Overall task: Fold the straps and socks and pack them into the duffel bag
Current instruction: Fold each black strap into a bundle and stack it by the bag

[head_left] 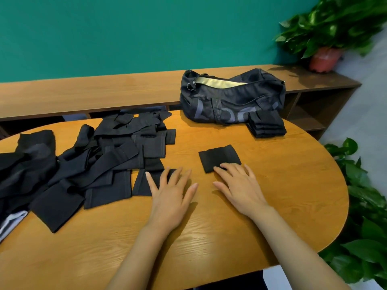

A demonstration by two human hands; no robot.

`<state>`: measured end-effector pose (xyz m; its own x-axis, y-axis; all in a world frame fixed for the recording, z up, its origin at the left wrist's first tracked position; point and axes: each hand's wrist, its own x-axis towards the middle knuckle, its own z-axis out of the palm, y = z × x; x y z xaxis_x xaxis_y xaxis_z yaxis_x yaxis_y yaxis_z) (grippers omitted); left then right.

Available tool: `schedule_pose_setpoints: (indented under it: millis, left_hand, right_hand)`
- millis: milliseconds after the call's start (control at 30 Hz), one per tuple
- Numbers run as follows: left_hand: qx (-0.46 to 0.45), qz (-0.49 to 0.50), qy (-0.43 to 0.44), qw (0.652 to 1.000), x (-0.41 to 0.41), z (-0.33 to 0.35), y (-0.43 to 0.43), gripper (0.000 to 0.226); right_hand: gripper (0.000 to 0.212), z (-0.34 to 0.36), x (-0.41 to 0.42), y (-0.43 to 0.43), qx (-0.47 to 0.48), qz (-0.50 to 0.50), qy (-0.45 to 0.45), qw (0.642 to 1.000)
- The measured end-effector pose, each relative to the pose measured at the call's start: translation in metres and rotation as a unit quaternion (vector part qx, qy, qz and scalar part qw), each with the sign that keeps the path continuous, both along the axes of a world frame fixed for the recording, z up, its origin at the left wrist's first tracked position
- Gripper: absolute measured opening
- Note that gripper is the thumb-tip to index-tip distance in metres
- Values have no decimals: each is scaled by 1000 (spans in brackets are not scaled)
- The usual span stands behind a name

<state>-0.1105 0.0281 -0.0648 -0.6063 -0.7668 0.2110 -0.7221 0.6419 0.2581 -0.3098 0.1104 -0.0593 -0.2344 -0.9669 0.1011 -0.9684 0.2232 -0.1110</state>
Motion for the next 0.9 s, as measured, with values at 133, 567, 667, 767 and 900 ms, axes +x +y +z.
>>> schedule_pose_setpoints:
  millis: [133, 567, 667, 767, 900]
  left_hand:
    - [-20, 22, 6, 1000, 4, 0, -28, 85]
    - [-17, 29, -1, 999, 7, -19, -36, 74]
    - [-23, 34, 48, 998, 9, -17, -35, 70]
    - [-32, 59, 98, 993, 14, -13, -34, 63]
    - [-41, 114, 106, 987, 40, -14, -39, 60]
  right_hand:
    - [59, 4, -36, -40, 32, -39, -6, 999]
    - [61, 2, -99, -92, 71, -106, -2, 992]
    - [60, 4, -79, -85, 39, -75, -6, 996]
    - [58, 6, -38, -76, 18, -9, -40, 999]
    - [51, 0, 23, -62, 12, 116, -80, 990]
